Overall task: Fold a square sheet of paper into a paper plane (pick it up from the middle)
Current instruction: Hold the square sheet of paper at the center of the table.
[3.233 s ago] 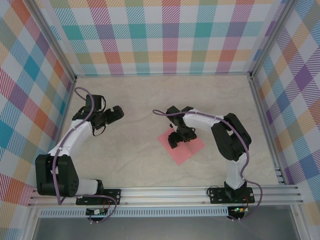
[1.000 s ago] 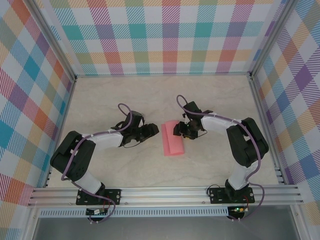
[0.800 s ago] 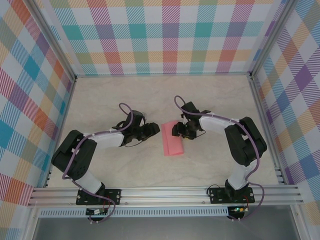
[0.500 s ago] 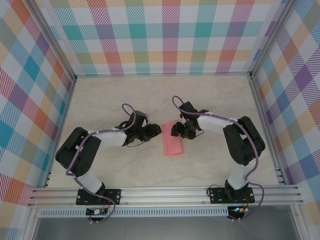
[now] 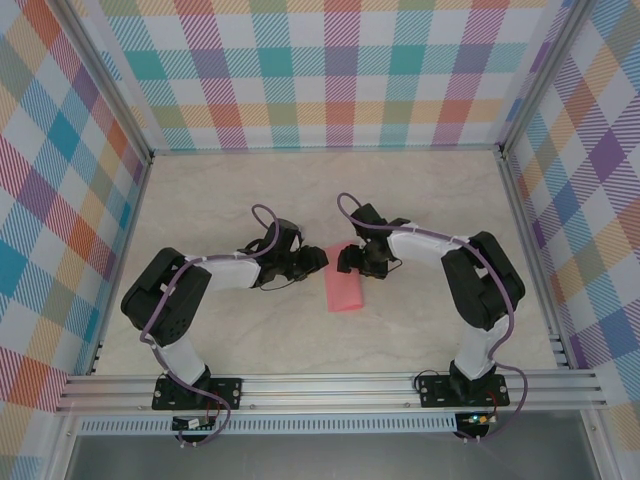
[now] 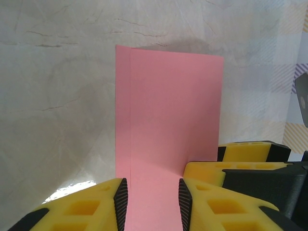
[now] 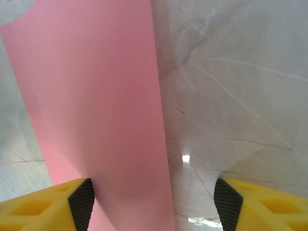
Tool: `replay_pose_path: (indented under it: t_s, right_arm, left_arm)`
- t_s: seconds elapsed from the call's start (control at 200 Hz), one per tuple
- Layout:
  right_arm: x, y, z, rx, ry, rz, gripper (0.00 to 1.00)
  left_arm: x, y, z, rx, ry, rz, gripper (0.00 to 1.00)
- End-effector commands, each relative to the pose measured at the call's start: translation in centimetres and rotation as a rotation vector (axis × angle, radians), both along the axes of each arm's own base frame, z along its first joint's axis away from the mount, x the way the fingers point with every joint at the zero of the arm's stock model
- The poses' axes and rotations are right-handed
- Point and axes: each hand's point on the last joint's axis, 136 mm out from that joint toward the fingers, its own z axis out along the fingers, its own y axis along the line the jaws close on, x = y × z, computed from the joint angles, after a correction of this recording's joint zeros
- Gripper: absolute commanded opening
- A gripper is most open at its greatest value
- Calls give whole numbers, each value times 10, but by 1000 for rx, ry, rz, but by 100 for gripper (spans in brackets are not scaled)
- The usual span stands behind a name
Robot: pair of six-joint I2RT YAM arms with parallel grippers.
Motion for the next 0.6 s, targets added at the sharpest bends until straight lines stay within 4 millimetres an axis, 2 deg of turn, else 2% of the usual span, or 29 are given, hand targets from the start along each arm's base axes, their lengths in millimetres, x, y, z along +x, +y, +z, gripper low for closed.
replay_pose_path:
  t_s: [0.0, 0.21, 0.595]
  right_arm:
    - [-13, 1, -25, -39, 72, -11, 72]
    - [-16, 1, -35, -63, 96, -9, 75]
    - [-25, 1, -49, -94, 113, 34, 78]
  left_arm:
    - [3, -5, 4, 10, -18, 12, 34]
    - [7, 17, 2, 87, -46, 103, 32]
    - [10, 8, 4, 58, -51, 75, 29]
